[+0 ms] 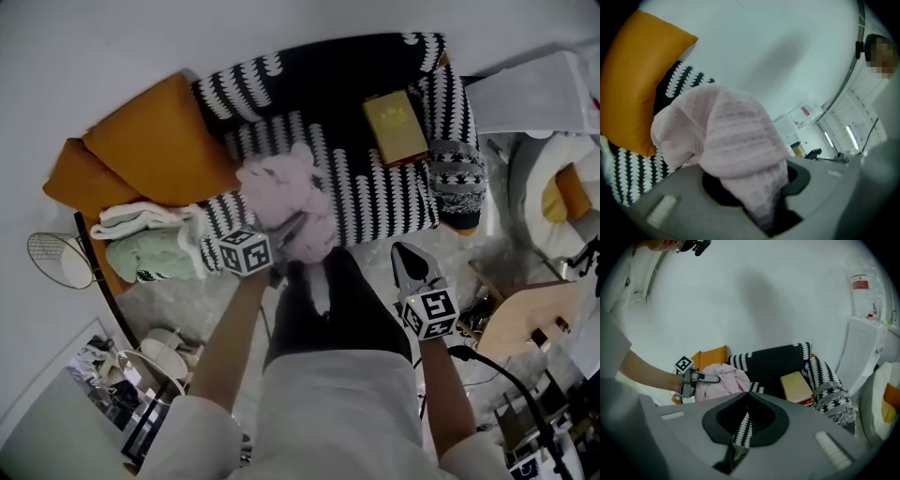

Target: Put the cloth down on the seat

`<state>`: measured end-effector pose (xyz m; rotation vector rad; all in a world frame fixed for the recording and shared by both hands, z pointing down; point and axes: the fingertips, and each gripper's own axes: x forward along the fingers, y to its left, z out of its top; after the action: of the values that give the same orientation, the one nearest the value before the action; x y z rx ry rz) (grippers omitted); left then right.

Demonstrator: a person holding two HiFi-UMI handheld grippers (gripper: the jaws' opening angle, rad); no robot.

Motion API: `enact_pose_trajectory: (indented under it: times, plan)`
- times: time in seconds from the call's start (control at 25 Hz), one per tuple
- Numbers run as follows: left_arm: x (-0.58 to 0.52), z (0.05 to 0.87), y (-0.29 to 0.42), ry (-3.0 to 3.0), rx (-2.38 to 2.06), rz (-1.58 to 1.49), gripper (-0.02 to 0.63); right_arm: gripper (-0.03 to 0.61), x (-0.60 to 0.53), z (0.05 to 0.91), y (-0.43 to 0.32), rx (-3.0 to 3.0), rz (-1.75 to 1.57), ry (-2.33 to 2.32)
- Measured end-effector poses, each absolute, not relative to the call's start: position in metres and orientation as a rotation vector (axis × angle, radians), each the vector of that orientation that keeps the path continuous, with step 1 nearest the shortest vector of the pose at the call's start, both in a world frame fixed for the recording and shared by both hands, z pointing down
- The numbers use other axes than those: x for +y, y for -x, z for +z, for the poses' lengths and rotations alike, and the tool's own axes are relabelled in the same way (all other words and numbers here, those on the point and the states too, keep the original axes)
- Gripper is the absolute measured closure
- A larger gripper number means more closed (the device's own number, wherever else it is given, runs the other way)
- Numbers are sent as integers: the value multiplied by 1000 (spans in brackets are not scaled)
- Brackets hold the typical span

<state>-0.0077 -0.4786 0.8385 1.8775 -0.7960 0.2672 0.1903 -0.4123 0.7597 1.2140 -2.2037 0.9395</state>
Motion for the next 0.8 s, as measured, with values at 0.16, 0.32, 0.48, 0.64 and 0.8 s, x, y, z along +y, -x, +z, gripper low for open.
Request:
enact_pose_trajectory:
  times: [0.16, 0.32, 0.48, 0.64, 0.8]
  plan:
    - [-496, 886, 9, -1814, -864, 322, 446, 575, -418, 783, -189, -2188, 977, -1177]
    - [-510, 927, 8, -1768, -916, 387, 444, 575, -429, 802, -190, -2182, 991, -1157]
    - [-514, 954, 12, -1715, -962, 458, 426, 575, -439, 811, -188, -2183, 999, -1148]
    - [-511, 969, 14, -1650, -982, 477, 391, 575, -444, 814, -187, -2189, 1014, -1136]
    - [-518, 971, 16, -1619, -998, 429, 274, 575, -450, 820, -186, -2199, 1025, -1119]
